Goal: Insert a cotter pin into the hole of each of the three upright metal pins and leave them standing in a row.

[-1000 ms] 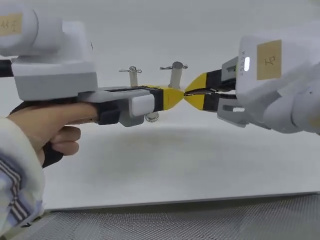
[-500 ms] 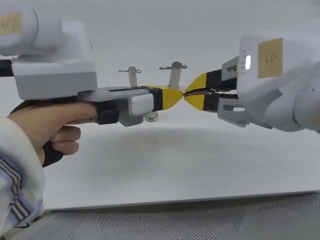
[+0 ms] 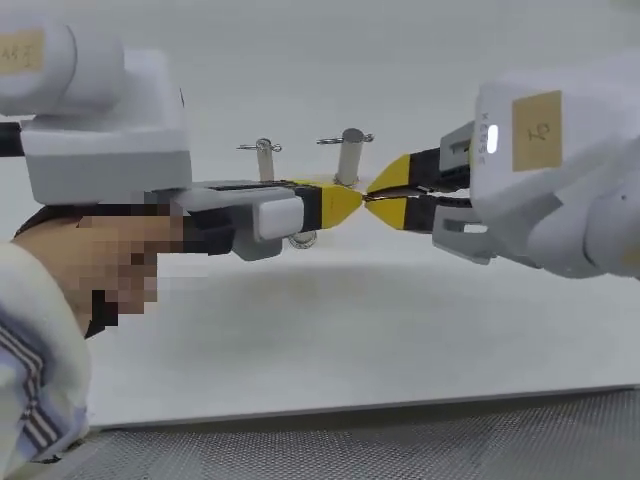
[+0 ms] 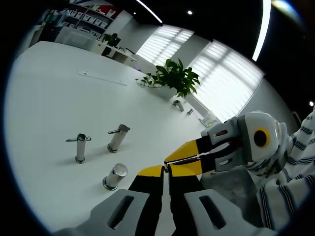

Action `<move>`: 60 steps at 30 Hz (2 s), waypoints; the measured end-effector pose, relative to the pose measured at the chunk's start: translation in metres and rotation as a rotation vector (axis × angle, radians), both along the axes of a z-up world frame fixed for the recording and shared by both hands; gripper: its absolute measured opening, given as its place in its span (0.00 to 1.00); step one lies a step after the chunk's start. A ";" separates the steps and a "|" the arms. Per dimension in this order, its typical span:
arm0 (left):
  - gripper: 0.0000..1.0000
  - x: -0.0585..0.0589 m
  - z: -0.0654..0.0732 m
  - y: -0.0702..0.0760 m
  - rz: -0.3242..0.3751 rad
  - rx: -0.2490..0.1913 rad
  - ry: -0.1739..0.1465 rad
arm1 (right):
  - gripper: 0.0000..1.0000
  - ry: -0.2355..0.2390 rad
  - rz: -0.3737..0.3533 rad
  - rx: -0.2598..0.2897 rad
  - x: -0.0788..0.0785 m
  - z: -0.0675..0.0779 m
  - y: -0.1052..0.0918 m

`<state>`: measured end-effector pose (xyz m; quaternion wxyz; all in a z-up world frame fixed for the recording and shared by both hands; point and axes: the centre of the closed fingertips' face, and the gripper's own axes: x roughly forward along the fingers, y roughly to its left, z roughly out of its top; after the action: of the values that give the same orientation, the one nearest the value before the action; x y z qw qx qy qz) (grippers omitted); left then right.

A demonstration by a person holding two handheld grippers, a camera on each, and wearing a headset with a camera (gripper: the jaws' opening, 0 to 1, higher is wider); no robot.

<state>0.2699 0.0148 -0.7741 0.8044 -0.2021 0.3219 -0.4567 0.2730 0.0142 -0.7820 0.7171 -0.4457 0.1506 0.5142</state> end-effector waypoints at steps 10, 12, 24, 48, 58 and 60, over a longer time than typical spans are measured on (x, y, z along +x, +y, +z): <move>0.00 0.003 0.000 -0.001 0.006 0.028 0.006 | 0.02 -0.014 0.009 -0.004 0.000 0.001 -0.001; 0.00 0.004 -0.001 -0.001 0.011 0.017 0.031 | 0.02 -0.016 0.013 -0.009 0.000 0.001 -0.001; 0.00 0.004 0.001 0.004 0.023 -0.027 0.095 | 0.04 -0.023 0.030 0.017 0.001 0.005 0.000; 0.00 -0.030 0.018 -0.008 -0.335 0.098 -0.463 | 0.14 0.327 -0.007 0.141 -0.023 0.000 -0.012; 0.00 -0.043 0.021 -0.018 -0.422 0.090 -0.504 | 0.12 0.390 0.020 0.137 -0.035 -0.006 -0.012; 0.00 -0.044 0.020 -0.019 -0.435 0.096 -0.514 | 0.11 0.405 0.027 0.137 -0.038 -0.007 -0.012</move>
<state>0.2258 -0.0041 -0.7541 0.7516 0.0310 0.1654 -0.6378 0.2352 0.0026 -0.7888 0.6938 -0.2853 0.2503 0.6121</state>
